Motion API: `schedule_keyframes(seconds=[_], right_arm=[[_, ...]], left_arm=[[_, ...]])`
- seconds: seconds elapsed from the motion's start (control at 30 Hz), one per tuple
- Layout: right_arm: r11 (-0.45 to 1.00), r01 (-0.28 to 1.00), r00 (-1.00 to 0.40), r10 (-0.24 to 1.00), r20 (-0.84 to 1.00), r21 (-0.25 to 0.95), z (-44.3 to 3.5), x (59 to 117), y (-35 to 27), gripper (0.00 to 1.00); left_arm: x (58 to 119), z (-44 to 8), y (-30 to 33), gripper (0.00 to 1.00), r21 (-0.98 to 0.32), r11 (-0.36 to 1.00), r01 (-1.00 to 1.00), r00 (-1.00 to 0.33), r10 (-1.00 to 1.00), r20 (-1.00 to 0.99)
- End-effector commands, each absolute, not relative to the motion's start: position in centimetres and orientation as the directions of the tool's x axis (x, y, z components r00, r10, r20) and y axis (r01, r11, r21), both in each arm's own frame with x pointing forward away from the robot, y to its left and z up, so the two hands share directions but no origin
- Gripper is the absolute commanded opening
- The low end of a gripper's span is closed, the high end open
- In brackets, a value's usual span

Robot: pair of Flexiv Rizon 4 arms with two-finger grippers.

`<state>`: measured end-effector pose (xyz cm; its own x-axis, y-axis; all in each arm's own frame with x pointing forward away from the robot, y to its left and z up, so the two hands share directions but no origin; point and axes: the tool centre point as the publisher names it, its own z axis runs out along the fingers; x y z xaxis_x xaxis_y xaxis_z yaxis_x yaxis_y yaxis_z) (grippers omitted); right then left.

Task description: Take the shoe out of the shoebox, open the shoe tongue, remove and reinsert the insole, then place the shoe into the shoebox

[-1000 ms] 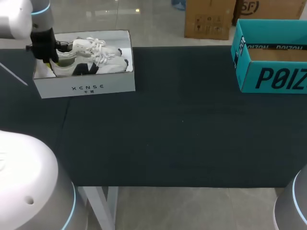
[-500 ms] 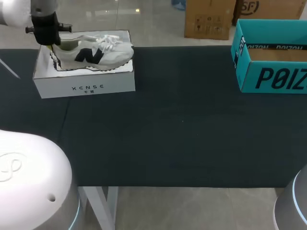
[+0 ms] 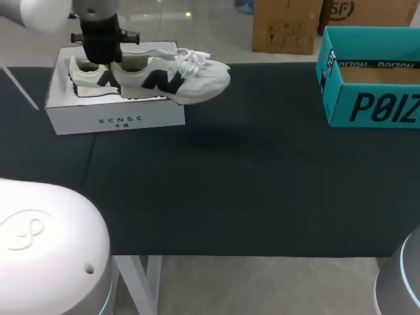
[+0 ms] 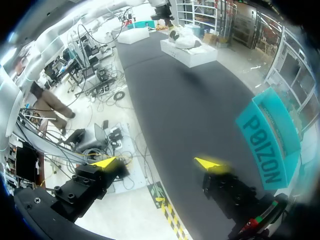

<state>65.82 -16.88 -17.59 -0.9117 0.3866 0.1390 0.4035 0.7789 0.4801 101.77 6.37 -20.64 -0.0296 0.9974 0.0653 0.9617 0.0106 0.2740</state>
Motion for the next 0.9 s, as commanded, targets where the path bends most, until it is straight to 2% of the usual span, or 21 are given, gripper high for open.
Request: schedule_keyframes(seconds=[0.03,0.47,0.9], right_arm=[[0.78,0.404,-0.911,0.388,0.138,0.478,-17.7,65.8,-16.9,1.0],[0.78,0.404,-0.911,0.388,0.138,0.478,-17.7,65.8,-16.9,1.0],[0.78,0.404,-0.911,0.388,0.138,0.478,-17.7,65.8,-16.9,1.0]], left_arm=[[99.7,-22.5,2.0,0.0,0.274,0.002,0.962,-0.035,0.993,0.113],[95.7,-29.2,-8.3,0.0,0.196,0.062,0.979,-0.088,0.988,0.126],[92.0,-32.8,-18.0,0.0,0.183,-0.029,0.983,-0.001,0.987,0.159]])
